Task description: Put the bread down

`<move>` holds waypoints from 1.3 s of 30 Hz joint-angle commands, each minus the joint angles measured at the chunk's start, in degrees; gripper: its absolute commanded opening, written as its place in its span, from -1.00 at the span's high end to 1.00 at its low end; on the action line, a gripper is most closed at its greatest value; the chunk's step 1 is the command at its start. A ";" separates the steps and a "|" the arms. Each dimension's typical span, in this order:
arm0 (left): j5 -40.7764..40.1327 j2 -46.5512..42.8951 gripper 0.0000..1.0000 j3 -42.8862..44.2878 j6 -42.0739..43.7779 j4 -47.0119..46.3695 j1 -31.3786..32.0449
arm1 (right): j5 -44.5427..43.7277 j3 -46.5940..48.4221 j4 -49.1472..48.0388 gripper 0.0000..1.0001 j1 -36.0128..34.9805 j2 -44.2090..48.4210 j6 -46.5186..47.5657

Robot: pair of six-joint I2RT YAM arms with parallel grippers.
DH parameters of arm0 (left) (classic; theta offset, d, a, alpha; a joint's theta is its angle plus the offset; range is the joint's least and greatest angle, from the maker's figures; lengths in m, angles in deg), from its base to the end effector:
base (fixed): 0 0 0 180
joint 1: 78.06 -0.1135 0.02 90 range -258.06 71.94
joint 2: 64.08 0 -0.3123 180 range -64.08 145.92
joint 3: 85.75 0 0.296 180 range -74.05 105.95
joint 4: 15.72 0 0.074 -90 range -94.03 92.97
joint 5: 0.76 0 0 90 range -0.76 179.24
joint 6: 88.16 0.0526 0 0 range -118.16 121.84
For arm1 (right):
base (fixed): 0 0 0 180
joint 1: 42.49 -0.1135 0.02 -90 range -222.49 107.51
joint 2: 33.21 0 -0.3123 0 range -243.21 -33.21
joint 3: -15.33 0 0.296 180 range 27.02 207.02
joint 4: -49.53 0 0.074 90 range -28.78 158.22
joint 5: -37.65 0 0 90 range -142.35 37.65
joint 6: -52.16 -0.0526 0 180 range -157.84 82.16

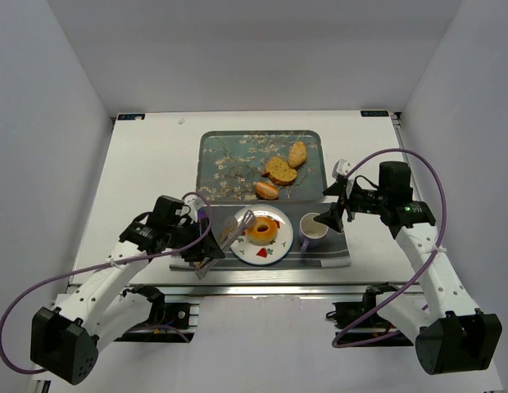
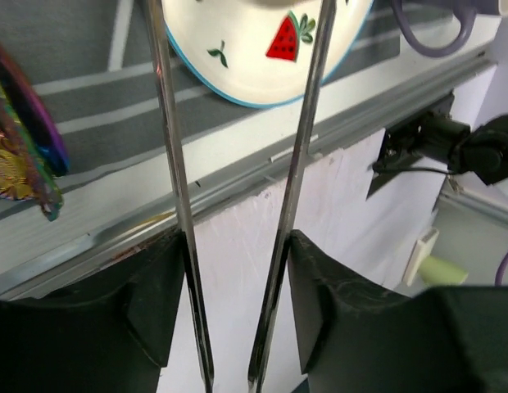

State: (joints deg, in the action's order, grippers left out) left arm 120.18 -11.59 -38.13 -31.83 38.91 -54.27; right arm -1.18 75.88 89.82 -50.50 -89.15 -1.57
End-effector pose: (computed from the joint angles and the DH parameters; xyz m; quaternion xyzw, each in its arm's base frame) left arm 0.1586 -0.0995 0.2335 -0.0102 0.9324 -0.3475 0.0986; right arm 0.2191 0.0722 0.3336 -0.4850 0.6690 0.2721 0.4931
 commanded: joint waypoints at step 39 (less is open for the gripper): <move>-29.03 30.89 -0.25 7.23 38.50 -22.64 -31.08 | -0.37 1.15 0.49 -0.79 1.16 1.89 1.26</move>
State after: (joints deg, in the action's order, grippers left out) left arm 85.51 15.14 -32.21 2.59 18.82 -84.21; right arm -1.26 75.88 90.79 -49.62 -88.08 0.03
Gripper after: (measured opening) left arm 0.613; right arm 0.895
